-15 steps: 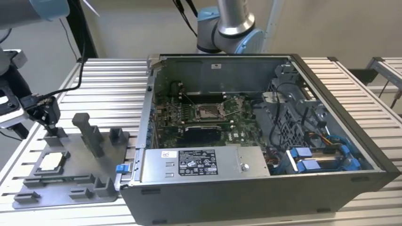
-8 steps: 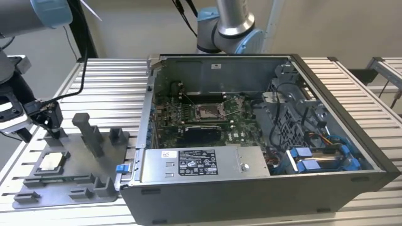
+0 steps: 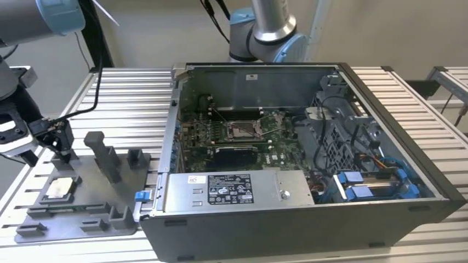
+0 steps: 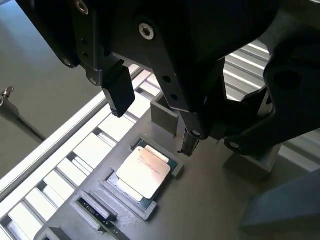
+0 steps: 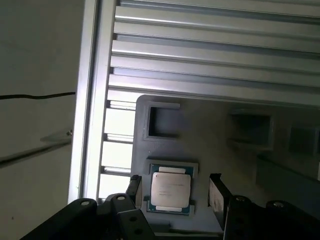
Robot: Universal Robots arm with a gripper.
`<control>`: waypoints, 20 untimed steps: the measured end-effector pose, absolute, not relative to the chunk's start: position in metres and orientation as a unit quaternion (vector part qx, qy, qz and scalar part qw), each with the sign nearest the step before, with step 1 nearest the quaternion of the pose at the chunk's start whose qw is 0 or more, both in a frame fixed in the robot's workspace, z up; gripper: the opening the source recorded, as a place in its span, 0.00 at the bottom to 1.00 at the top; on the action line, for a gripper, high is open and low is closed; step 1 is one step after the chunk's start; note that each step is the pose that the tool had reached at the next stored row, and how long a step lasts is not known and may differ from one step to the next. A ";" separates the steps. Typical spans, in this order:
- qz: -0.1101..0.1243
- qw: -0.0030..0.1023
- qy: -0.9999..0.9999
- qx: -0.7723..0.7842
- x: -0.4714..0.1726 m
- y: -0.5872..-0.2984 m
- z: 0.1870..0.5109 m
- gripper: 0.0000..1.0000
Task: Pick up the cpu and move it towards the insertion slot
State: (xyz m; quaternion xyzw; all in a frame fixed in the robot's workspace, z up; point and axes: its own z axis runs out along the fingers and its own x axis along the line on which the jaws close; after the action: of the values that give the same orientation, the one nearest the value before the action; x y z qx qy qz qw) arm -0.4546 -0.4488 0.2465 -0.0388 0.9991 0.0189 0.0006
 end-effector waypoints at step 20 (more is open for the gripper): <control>0.019 0.001 1.000 -0.014 -0.455 -0.461 0.217 1.00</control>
State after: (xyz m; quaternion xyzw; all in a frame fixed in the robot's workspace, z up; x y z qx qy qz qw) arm -0.4552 -0.4605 0.2172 -0.0144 0.9997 0.0189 0.0010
